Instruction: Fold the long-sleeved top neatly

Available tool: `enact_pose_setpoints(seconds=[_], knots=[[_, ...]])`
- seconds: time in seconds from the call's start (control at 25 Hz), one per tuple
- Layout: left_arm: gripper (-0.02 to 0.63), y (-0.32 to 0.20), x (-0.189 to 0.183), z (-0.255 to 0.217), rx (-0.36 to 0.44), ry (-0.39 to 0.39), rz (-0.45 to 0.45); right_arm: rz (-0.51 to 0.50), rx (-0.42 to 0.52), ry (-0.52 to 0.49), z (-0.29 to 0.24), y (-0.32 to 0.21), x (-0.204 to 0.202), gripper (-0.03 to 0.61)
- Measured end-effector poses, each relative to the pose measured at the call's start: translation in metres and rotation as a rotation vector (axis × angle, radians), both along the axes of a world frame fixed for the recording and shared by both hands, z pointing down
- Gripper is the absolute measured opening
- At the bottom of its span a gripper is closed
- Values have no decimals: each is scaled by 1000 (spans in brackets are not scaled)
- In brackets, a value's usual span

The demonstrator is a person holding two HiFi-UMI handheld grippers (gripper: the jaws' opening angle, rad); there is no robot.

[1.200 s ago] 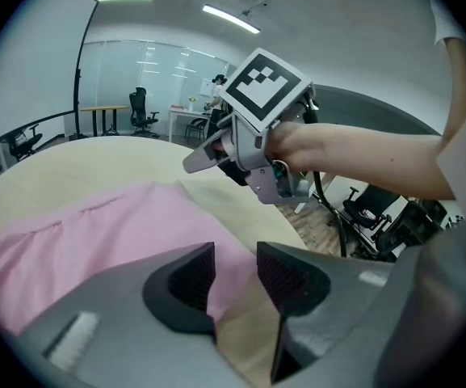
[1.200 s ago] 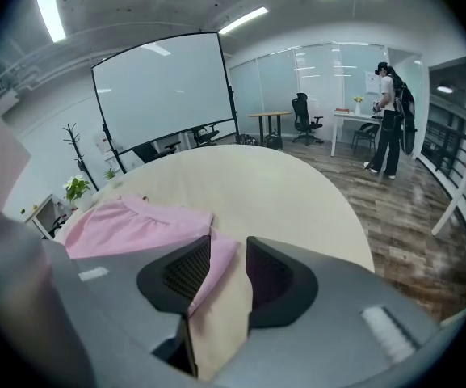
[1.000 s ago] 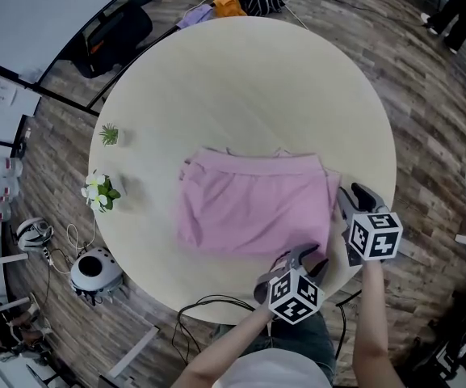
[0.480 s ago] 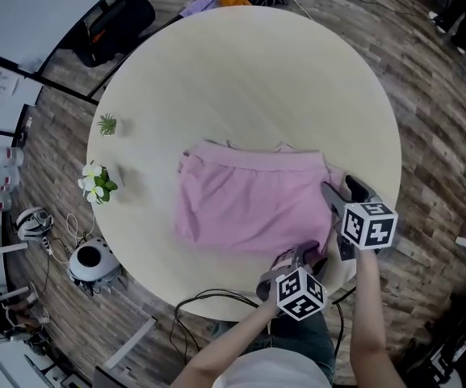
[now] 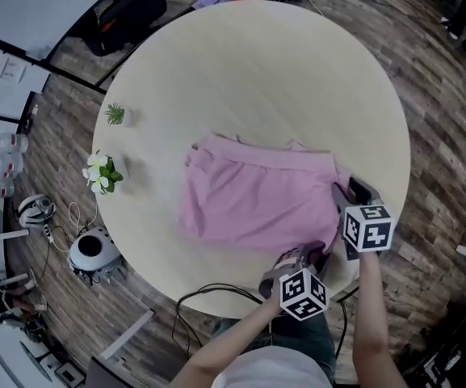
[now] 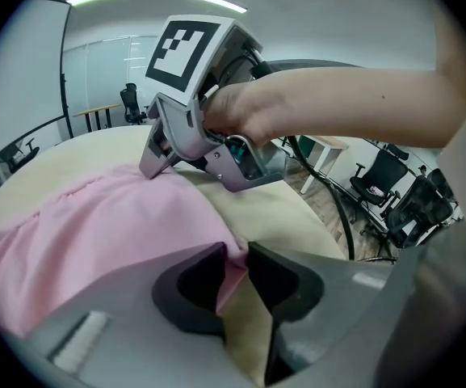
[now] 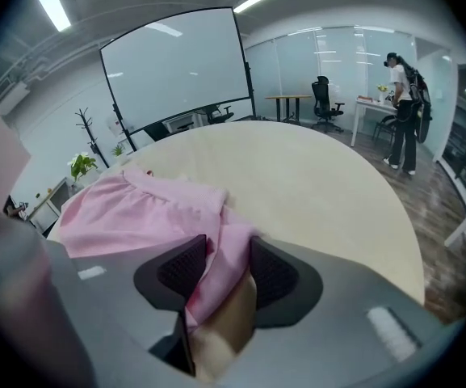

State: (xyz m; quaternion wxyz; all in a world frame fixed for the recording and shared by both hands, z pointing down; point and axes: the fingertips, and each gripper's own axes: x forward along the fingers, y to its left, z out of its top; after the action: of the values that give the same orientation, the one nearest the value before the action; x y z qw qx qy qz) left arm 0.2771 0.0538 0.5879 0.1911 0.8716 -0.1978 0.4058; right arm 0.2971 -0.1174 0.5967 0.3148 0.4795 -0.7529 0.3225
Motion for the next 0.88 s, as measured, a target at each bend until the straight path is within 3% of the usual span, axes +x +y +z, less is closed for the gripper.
enact_pose_setpoints(seconds=[0.28, 0.56, 0.88], knots=[[39, -3, 0, 0, -11, 4, -39, -20, -12, -47, 0, 2, -10, 72], [29, -5, -8, -10, -60, 49, -84, -8, -28, -74, -10, -1, -10, 66], [28, -19, -26, -55, -28, 162, -178, 22, -36, -160, -46, -11, -19, 61]])
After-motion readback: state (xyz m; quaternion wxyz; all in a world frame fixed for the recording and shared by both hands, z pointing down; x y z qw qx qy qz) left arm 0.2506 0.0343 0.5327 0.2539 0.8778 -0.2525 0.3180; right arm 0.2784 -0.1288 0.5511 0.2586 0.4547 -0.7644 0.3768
